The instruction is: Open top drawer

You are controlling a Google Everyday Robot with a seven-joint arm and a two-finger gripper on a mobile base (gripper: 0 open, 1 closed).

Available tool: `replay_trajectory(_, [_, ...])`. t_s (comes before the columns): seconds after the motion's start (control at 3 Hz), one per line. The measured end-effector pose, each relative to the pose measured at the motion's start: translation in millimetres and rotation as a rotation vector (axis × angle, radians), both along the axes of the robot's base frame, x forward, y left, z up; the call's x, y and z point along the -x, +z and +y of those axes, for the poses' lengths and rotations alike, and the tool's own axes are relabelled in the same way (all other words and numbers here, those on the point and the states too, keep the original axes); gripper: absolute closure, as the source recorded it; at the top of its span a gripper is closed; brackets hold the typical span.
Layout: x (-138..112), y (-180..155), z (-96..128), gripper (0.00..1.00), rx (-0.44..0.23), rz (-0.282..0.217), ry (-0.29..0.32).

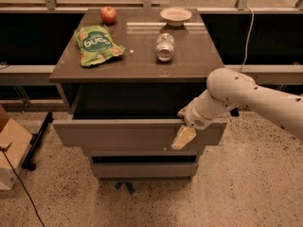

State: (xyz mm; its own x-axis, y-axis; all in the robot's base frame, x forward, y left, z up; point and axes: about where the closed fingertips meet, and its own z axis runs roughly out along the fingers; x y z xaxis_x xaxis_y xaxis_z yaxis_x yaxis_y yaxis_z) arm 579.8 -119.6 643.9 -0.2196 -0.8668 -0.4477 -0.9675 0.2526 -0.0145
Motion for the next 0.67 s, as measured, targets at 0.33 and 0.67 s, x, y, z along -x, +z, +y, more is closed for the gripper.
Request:
replay_trajectory(0.33, [0.0,3.6,0.0,0.5,0.0,0.0,0.0])
replay_trajectory(0.67, [0.2,4.3,0.0,0.73,0.0,0.0,0.0])
